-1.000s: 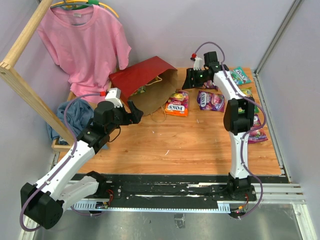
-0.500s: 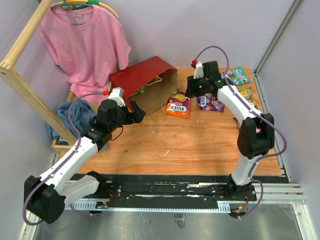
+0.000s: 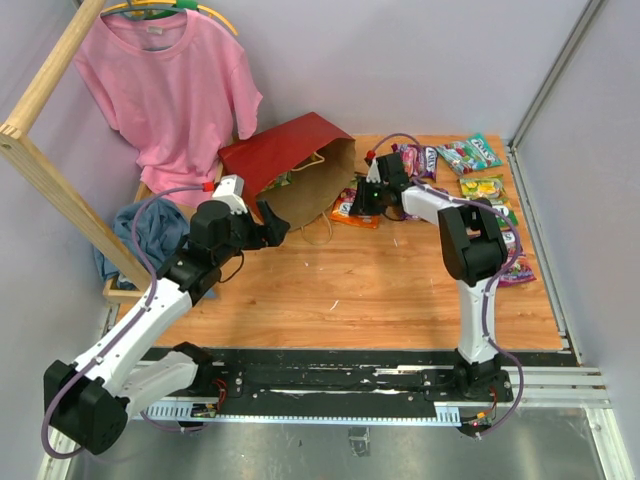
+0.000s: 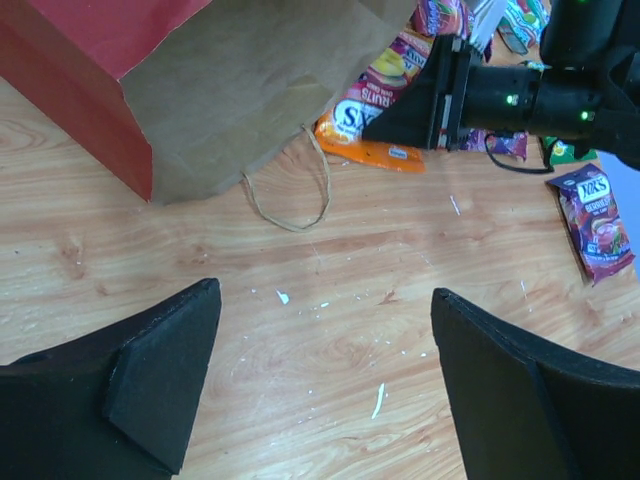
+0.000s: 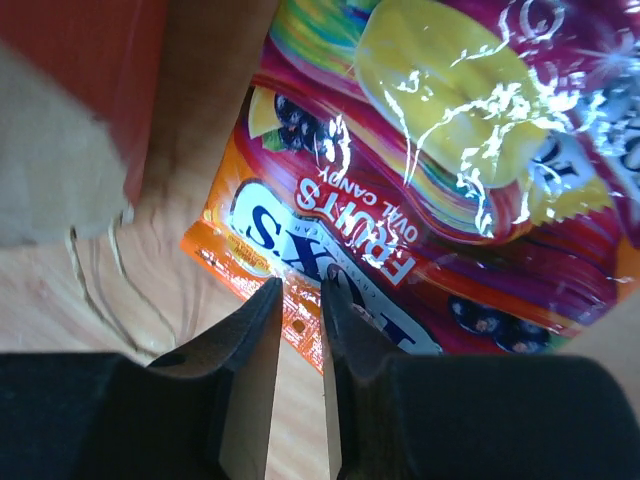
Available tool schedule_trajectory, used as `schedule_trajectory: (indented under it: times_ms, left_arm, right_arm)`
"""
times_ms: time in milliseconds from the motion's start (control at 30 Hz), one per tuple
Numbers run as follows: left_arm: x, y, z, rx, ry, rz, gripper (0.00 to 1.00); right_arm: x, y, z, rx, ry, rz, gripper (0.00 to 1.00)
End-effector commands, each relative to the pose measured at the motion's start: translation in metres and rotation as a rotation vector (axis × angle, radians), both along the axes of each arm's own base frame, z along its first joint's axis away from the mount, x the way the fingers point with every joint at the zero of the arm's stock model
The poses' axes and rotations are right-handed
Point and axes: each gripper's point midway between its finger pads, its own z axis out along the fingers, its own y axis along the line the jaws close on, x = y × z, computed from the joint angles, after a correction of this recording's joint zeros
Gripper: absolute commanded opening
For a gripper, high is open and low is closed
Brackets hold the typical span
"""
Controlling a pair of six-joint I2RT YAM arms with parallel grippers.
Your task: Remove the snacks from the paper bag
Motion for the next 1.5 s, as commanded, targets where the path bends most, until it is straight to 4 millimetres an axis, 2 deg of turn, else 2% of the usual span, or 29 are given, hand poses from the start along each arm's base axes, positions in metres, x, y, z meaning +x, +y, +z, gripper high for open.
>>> schedule_trajectory:
  times_ms: [0, 167, 333, 533, 767, 967, 1100, 1300, 1367, 1467]
  left_arm:
    - [0.001, 0.006, 0.004, 0.005, -0.004, 0.029, 0.9]
    - [-0.001, 0.009, 0.004, -0.003, -0.011, 0.041, 0.9]
    - [-0.001, 0.013, -0.005, 0.029, 0.006, 0.052, 0.9]
    - [-0.002, 0.013, 0.0, 0.031, -0.004, 0.045, 0.9]
    - [-0.006, 0.007, -0.007, 0.034, 0.014, -0.004, 0.9]
    - [-0.004, 0.002, -0.014, 0.052, 0.035, -0.031, 0.9]
    - [-0.003, -0.002, -0.016, 0.032, 0.04, -0.039, 0.9]
    - [-0.006, -0.006, -0.024, 0.003, 0.046, -0.052, 0.9]
    - [-0.006, -0.01, -0.029, -0.001, 0.054, -0.073, 0.9]
    - [-0.008, -0.02, -0.04, -0.009, 0.098, -0.12, 0.88]
  right_arm:
    - [0.04, -0.009, 0.019, 0.083, -0.05, -0.056, 0.24]
    - [0.059, -0.022, 0.0, 0.131, 0.02, -0.084, 0.25]
    - [0.084, -0.03, -0.002, 0.155, 0.03, -0.108, 0.29]
    - [0.118, -0.039, 0.001, 0.198, 0.031, -0.137, 0.35]
    - [0.153, -0.048, -0.001, 0.229, 0.03, -0.177, 0.38]
    - [0.16, -0.043, 0.027, 0.288, -0.022, -0.16, 0.39]
    - [0.151, -0.036, 0.061, 0.328, -0.066, -0.119, 0.41]
    - [0.126, -0.038, 0.128, 0.356, -0.184, -0.082, 0.5]
    - [0.111, -0.038, 0.155, 0.383, -0.23, -0.068, 0.52]
    - [0.088, -0.034, 0.181, 0.448, -0.269, -0.05, 0.54]
